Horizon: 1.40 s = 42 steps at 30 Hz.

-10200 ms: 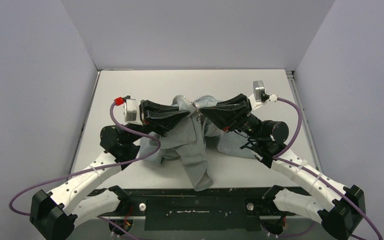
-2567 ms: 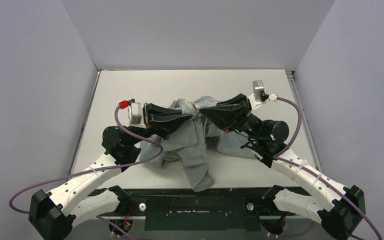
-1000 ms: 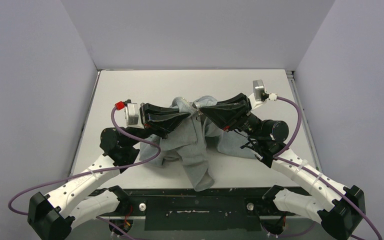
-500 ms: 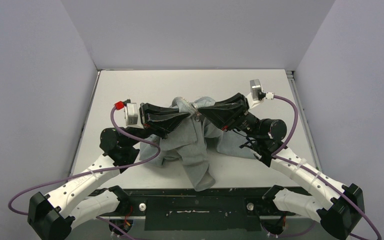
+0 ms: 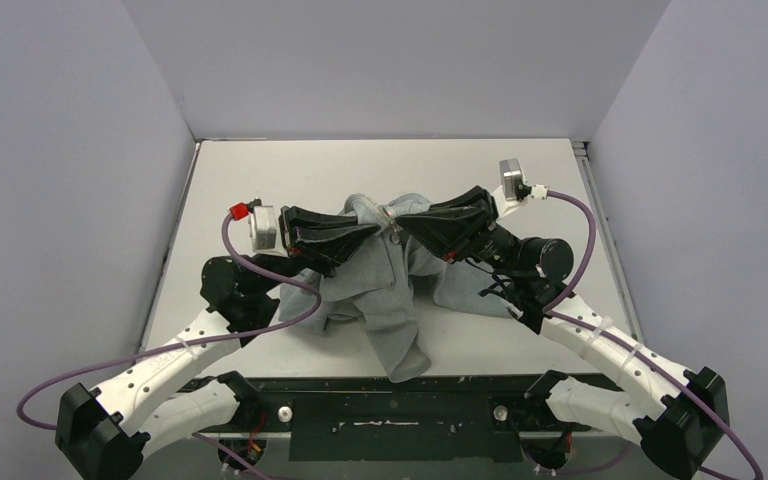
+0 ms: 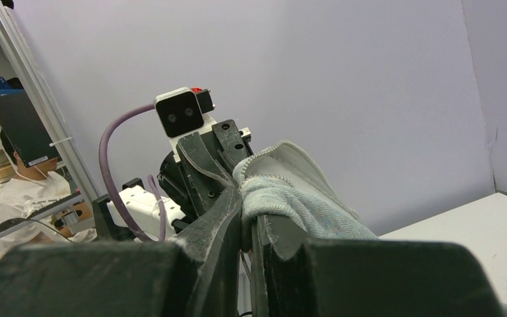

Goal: Zip up the jacket

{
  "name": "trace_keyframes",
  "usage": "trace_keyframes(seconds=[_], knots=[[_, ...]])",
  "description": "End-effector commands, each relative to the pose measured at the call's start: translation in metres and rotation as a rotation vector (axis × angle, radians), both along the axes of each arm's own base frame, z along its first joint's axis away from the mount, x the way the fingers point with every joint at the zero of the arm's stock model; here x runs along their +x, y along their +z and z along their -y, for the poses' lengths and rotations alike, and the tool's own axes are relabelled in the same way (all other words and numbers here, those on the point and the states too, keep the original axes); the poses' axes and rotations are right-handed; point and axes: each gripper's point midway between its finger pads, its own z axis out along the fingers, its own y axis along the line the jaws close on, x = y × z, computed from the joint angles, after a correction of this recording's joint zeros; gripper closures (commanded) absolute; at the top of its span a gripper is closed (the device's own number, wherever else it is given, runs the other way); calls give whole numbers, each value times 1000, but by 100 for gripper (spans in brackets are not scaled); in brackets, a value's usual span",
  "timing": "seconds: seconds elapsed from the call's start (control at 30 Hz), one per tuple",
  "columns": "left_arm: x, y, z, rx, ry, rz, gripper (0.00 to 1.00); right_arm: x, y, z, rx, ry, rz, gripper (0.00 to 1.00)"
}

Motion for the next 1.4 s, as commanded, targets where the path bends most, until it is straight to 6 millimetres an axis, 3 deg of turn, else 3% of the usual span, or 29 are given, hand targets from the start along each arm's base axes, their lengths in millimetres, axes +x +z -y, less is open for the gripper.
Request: trace_keyframes(seconds=[0.0, 0.97, 1.37], knots=[[-14, 34, -18, -110, 26, 89, 100, -21, 41, 16, 95, 7, 130, 100], [-21, 24, -7, -57, -41, 104, 100, -17, 44, 19, 110, -20, 115, 100], [-13, 30, -18, -101, 28, 87, 100, -20, 42, 18, 102, -5, 124, 100]])
